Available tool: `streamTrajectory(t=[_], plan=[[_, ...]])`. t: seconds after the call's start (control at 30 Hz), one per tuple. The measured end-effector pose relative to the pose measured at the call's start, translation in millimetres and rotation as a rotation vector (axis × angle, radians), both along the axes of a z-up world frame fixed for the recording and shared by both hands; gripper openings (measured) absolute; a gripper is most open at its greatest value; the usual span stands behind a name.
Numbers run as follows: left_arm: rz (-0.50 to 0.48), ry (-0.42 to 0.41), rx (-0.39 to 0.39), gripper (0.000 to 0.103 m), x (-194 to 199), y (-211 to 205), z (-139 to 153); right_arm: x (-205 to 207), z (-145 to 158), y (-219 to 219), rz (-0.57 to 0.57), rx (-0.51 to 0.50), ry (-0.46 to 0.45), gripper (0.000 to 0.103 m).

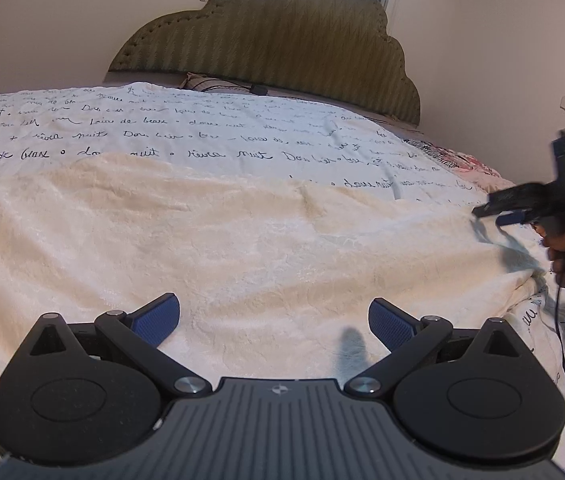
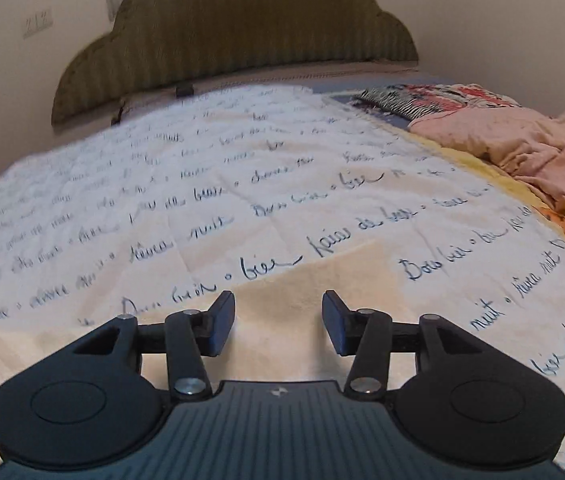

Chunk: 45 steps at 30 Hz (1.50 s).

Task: Fold towel

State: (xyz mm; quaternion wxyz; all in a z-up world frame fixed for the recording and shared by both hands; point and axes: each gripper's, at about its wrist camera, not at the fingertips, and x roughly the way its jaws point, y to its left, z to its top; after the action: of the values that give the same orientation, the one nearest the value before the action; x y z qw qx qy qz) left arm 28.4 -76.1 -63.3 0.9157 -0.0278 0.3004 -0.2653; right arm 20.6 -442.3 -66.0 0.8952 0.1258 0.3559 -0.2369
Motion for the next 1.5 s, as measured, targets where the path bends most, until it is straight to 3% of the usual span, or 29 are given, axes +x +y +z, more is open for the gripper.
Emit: streamTrajectory(t=[0.03, 0.07, 0.1, 0.23, 0.33, 0.4, 0.47, 0.5, 0.57, 0.63, 0.73, 0.77, 0.83, 0.9, 0.97, 1.07, 1.2, 1.3, 1.4, 1.5], plan=[[-0.001, 0.0, 0.001, 0.102, 0.1, 0.1, -0.1, 9.7, -9.3, -3.5, -0.014, -0.031, 0.053, 0.067], [0.0, 0.0, 0.002, 0.102, 0.5, 0.3, -0.2, 17.4, -20.4, -12.0, -0.047, -0.054, 0.1, 0.085], [0.0, 0.001, 0.002, 0.102, 0.8, 0.3, -0.2, 17.3, -26.8, -22.5, -0.076, -0.045, 0.101, 0.092], [0.001, 0.002, 0.0, 0.102, 0.8, 0.2, -0.5, -17.5, -11.7, -26.6, -0.171, -0.019, 0.028, 0.093], [0.001, 0.0, 0.009, 0.102, 0.3, -1.5, -0.9, -47.2, 0.0, 1.0, -0.032, -0.021, -0.005, 0.093], [0.002, -0.001, 0.016, 0.102, 0.1, -2.3, -0.9, -59.5, -1.3, 20.1, 0.097, -0.015, 0.049, 0.093], [0.002, -0.003, 0.017, 0.102, -0.1, -2.3, -1.0, -67.2, -12.2, 32.2, 0.176, -0.053, 0.163, 0.093], [0.003, -0.002, 0.015, 0.102, 0.1, -1.9, -1.1, -73.6, -14.0, 34.2, 0.196, -0.073, 0.179, 0.094], [0.004, 0.0, 0.014, 0.102, 0.8, -2.1, -1.3, -81.3, -7.3, 27.9, 0.149, -0.045, 0.171, 0.094], [0.004, -0.001, 0.015, 0.102, 0.8, -2.3, -1.1, -84.7, 2.8, 31.8, 0.09, -0.098, 0.139, 0.094], [0.004, -0.001, 0.014, 0.102, 0.7, -2.3, -1.1, -88.5, 7.3, 43.9, 0.124, -0.064, 0.037, 0.094], [0.004, 0.0, 0.014, 0.102, 0.7, -2.4, -1.1, -87.6, 3.7, 46.9, 0.143, -0.044, 0.029, 0.094], [0.004, -0.001, 0.014, 0.102, -0.1, -1.6, -1.1, -81.9, -12.2, 52.4, 0.173, -0.046, 0.102, 0.097], [0.005, -0.001, 0.012, 0.102, 0.3, -1.3, -0.8, -88.3, -18.3, 53.7, 0.166, -0.063, 0.082, 0.099], [0.006, 0.0, 0.011, 0.102, 0.2, -1.3, -0.6, -99.7, -14.0, 45.8, 0.111, -0.01, 0.029, 0.099], [0.006, 0.0, 0.013, 0.102, -0.1, -0.9, -0.6, -132.6, -6.2, 27.4, -0.028, 0.058, -0.136, 0.099], [0.006, 0.0, 0.014, 0.102, -0.2, -0.7, -0.4, -174.6, -18.5, -23.4, -0.24, 0.428, -0.351, 0.099], [0.006, -0.001, 0.015, 0.102, -0.3, -0.9, -0.4, -187.8, -34.2, -44.7, -0.305, 0.615, -0.461, 0.1], [0.007, -0.001, 0.018, 0.102, -0.5, -1.0, -0.2, -185.4, -37.2, -53.4, -0.314, 0.663, -0.494, 0.1], [0.007, -0.001, 0.018, 0.102, -0.5, -1.1, -0.3, -177.0, -37.0, -57.5, -0.313, 0.647, -0.503, 0.1]])
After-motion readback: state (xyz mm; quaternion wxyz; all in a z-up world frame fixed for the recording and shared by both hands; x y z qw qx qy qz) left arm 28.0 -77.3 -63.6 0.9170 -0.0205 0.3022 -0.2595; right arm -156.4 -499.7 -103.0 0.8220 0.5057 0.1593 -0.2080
